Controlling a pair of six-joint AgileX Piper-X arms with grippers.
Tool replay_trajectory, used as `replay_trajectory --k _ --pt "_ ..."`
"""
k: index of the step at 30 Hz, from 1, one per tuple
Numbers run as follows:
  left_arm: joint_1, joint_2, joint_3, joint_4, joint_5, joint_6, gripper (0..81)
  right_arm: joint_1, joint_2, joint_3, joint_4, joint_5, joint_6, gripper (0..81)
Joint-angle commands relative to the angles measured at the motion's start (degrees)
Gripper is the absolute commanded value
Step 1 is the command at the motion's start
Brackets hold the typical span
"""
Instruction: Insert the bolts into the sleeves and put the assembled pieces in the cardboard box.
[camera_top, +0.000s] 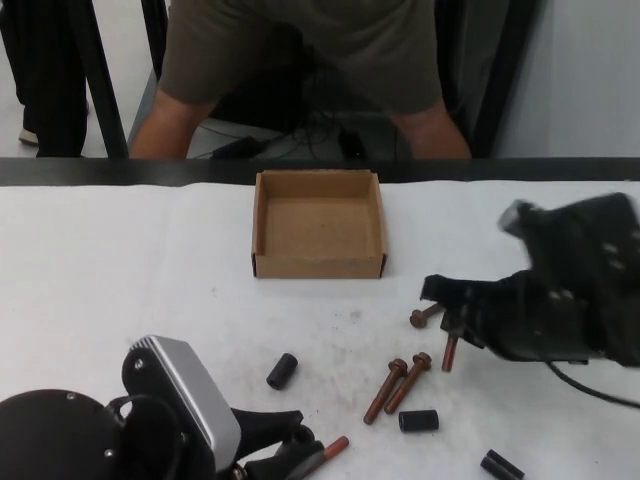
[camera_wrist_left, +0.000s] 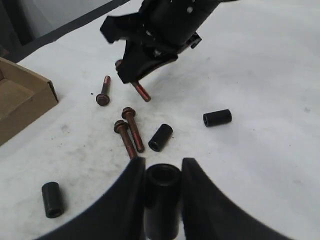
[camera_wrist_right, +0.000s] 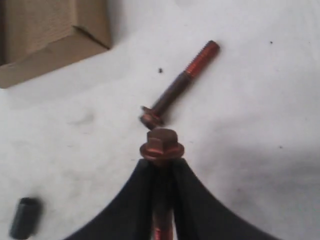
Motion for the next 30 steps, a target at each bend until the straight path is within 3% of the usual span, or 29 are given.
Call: replay_trajectory --k 1,6,13,25,30 --pt "-0.3 -0.8 0.0 -1.4 -0.2 4.4 0.8 1.3 -14.3 13.6 -20.4 -4.2 -2.3 0.2" --pt "-0.3 -0.8 0.0 -1.4 0.3 8.8 0.8 3.7 -25.6 22.6 -29.8 -7.3 -2.7 0.2" --pt "-0.3 -0.8 0.0 -1.4 3.1 9.2 0.8 8.9 -35.4 25.5 -30.2 -11.6 -10.7 0.2" --pt "-0.3 -0.3 0.0 -4.2 5.2 9.1 0.8 20.9 -37.5 25.5 -30.6 -13.3 -15.4 0.2" --pt "-0.3 1.3 0.0 -7.9 6.5 0.2 0.8 23.4 -37.5 25.5 -30.8 -12.0 -15.9 0.2"
